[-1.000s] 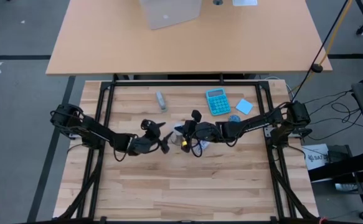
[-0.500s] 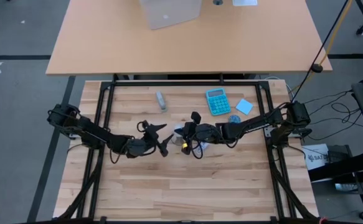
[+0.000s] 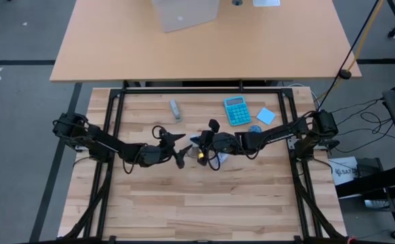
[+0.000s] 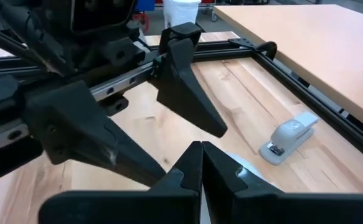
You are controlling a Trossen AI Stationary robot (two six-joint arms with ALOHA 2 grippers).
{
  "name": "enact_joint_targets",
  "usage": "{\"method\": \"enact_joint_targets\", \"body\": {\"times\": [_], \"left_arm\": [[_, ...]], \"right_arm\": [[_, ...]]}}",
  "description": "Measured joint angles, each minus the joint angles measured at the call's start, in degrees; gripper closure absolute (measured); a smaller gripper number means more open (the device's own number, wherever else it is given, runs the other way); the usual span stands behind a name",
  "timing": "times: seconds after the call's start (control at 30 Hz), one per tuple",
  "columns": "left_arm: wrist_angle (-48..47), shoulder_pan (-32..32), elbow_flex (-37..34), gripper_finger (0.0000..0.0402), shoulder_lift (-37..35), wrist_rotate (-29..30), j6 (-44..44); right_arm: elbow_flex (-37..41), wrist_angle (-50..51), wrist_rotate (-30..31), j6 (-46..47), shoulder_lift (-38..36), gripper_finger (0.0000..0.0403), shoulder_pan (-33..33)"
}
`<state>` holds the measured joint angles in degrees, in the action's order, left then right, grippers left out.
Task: Screw lightbulb
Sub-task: Insert the white lightbulb into the desk lamp
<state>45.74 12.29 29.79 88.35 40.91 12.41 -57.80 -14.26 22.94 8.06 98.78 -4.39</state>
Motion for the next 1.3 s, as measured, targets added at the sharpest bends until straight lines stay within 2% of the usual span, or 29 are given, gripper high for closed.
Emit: {"method": "enact_joint_targets", "body": {"times": [0.27,0.43,0.9,1.3], "left_arm": [[0.3,0.0,2.2,0.0122,3.5,-0.2,0.7],[0.1,-0.3,3.9,0.0122,5.8,1.7,0.2],[-4.8,-0.4,3.9,0.0122,5.8,4.6,2.7],[-5.2,0.0,3.9,0.0122,5.8,4.5,2.5]], "right_arm": [[0.0,0.1,0.0,0.3,0.0,0.0403,1.0],[0.0,0.3,-0.2,0.3,0.0,0.0403,1.1],[0.0,1.2,-0.5,1.3,-0.1,0.0403,1.0],[0.0,0.8,-2.2,0.7,-0.1,0.0403,0.8]]}}
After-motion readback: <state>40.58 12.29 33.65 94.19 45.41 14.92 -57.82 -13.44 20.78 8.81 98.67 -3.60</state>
